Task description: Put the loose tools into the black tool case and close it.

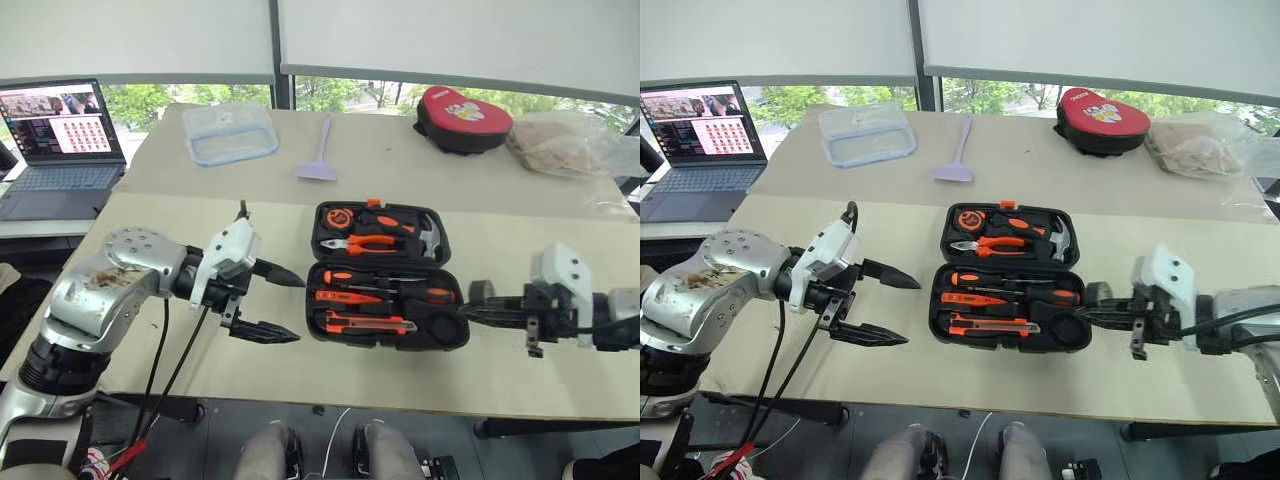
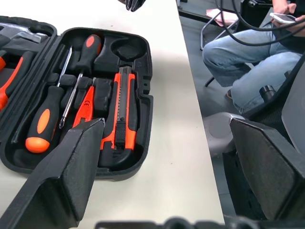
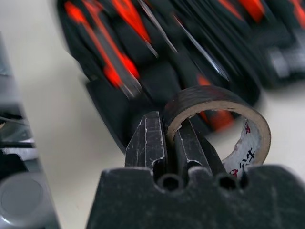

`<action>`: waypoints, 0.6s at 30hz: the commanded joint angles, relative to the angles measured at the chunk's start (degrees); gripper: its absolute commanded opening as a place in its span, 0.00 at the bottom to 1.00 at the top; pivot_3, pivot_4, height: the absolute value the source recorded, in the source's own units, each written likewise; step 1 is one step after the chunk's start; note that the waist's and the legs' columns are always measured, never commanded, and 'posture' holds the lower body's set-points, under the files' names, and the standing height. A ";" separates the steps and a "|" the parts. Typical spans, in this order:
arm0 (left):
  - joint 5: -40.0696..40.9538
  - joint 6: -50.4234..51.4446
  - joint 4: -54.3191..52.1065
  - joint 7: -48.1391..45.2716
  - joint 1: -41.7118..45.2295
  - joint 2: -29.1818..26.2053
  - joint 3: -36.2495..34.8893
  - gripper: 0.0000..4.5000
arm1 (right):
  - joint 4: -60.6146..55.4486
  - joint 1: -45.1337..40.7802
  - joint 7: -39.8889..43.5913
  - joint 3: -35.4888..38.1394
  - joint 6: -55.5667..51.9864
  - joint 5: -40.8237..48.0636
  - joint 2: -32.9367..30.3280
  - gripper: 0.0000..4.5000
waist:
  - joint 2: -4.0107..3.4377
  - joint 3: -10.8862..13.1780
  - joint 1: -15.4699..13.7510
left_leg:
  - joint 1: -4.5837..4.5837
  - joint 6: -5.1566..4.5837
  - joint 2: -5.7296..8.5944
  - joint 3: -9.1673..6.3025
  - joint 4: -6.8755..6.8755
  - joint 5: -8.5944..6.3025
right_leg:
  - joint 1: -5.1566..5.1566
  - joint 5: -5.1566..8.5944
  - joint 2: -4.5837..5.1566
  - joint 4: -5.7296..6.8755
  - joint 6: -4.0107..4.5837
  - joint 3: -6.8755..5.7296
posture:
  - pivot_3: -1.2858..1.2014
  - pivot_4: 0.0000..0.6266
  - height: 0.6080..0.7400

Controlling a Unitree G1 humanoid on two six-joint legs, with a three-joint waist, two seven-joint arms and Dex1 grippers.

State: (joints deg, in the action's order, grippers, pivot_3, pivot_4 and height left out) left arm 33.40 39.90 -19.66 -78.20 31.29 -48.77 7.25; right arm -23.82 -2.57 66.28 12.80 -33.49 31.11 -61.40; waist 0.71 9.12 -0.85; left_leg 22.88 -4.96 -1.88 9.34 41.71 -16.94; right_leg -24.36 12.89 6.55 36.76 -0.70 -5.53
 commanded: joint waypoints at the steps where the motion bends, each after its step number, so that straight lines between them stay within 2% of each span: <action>1: 0.07 -1.05 -0.55 -0.02 1.05 -0.51 -0.45 1.00 | -0.75 -2.09 -2.25 -4.49 1.30 -3.88 0.51 0.01 | 0.01 0.00 -0.07 | 0.04 0.00 0.02 0.01 0.01 0.00 | -0.03 0.00 0.02 -0.01 0.00 0.00 | 0.52 0.24 0.93; 7: 0.10 -0.68 -0.90 0.07 1.00 -1.23 -0.65 1.00 | 2.23 -1.17 -1.68 -9.22 5.72 -9.51 -0.07 0.01 | 0.01 0.00 0.15 | 0.06 -0.01 0.03 0.03 0.00 0.00 | -0.07 0.00 0.00 0.01 0.00 0.01 | 0.52 0.24 0.93; 11: 0.23 -0.49 -0.88 0.34 1.24 -1.33 -0.75 1.00 | 2.91 -1.66 -2.14 -10.41 5.95 -9.84 1.60 0.01 | 0.01 0.01 0.18 | 0.04 -0.01 0.02 0.05 0.00 0.01 | -0.06 0.01 -0.02 0.02 -0.01 0.02 | 0.52 0.24 0.93; 12: 0.12 -0.60 -0.66 0.35 1.32 -1.29 -0.70 1.00 | 3.03 -1.75 -2.18 -10.65 6.05 -10.05 1.87 0.18 | 0.01 0.01 0.17 | 0.04 -0.01 0.02 0.04 0.00 0.01 | -0.05 0.01 -0.04 0.02 -0.01 0.01 | 0.52 0.24 0.93; 18: -0.46 -1.18 0.65 0.19 2.06 -1.04 -0.35 1.00 | 2.10 -0.29 -0.60 -10.62 6.04 -9.60 0.90 0.61 | 0.01 0.00 0.09 | 0.03 -0.01 0.02 0.03 0.00 0.01 | -0.03 0.01 -0.03 0.00 -0.02 -0.02 | 0.52 0.24 0.93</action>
State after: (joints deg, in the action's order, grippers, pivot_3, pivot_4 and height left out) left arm 32.98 39.87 -19.08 -77.90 31.78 -49.31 7.50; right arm -20.43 -3.60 64.38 1.27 -27.96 21.18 -59.56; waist 0.72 9.13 -0.76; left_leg 22.92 -4.97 -1.86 9.37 41.71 -16.93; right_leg -24.39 12.91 6.52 36.76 -0.72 -5.55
